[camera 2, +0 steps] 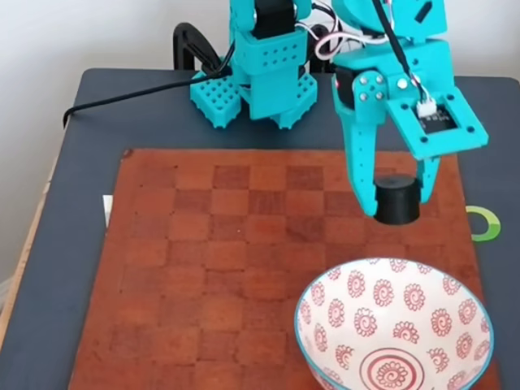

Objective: Grasp a black cylinder and put it in the bin.

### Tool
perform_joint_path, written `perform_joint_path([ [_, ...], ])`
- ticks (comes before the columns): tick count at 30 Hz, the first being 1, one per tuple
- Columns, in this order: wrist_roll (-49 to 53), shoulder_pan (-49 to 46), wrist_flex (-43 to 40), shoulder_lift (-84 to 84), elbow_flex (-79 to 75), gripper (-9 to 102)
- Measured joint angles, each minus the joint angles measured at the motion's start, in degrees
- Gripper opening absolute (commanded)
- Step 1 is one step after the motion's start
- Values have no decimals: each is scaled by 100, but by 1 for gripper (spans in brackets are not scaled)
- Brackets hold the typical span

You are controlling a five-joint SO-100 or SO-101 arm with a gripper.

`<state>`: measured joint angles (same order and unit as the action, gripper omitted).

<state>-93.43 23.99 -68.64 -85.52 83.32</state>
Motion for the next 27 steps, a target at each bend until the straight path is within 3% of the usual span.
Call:
perform_joint_path([
  [12,316,-79,0,2048,-2127,15],
  [16,378,-114,0,2285,-2399,17],
  [21,378,-158,0,2399,-2443,27],
  [27,466,-202,-334,2408,-2452,26],
])
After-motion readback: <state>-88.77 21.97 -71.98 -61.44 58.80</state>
